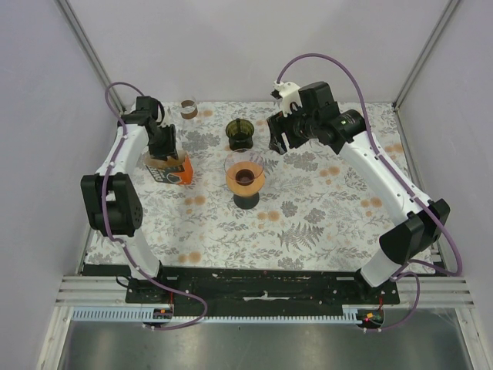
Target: Place the coffee filter in the dripper
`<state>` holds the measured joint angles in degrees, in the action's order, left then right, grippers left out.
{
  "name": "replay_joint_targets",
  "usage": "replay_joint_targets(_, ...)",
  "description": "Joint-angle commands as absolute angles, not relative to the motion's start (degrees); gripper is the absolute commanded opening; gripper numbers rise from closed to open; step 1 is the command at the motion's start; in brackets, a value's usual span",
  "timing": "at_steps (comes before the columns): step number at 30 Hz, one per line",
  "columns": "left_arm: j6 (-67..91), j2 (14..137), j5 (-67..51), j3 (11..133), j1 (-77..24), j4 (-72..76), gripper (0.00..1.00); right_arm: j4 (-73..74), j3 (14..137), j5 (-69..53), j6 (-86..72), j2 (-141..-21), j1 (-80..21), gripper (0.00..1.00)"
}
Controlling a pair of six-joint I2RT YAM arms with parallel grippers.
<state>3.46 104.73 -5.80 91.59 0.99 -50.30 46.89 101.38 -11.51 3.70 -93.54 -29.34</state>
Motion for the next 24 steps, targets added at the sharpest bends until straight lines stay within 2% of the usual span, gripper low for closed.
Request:
replay_joint_targets(1,5.3,105.2,-3.4,91.8,0.8,-48.1,0.43,46.2,101.5,-11.1,4.3,-93.5,-29.1,0.76)
replay_joint_targets(4,4.7,105.0,-2.2,92.0,0.8,-47.9,0.31,46.2,101.4,-11.1,4.3,-93.5,-29.1,0.76)
replay_joint_targets(6,4.3,104.9,-1.6,92.2,0.8,-48.0,0.19,46.2,101.3,-11.2,4.3,-93.6,-29.1,0.76)
replay_joint_targets(8,3.9,104.9,-1.0,91.9,0.7,-47.8,0.13,46.2,101.3,-11.3,4.4,-93.5,-29.1,0.76)
replay_joint_targets(10,3.7,105.2,-0.7,91.8,0.7,-48.2,0.13,46.3,101.3,-11.3,4.4,-93.5,-29.1,0.76)
replay_joint_targets(14,4.6,106.1,-1.6,91.3,0.8,-48.2,0.25,46.3,101.0,-11.4,4.6,-93.3,-29.1,0.76)
replay_joint_targets(19,5.6,107.5,-3.3,91.3,0.8,-47.9,0.29,46.3,100.6,-11.3,4.7,-92.9,-29.1,0.76)
replay_joint_targets(21,5.8,107.8,-3.6,91.2,0.7,-48.0,0.26,46.3,100.5,-11.3,4.6,-92.9,-29.1,0.76)
replay_joint_targets(24,5.8,107.4,-3.8,91.4,0.7,-47.9,0.11,46.3,100.3,-11.2,4.5,-92.9,-29.1,0.76)
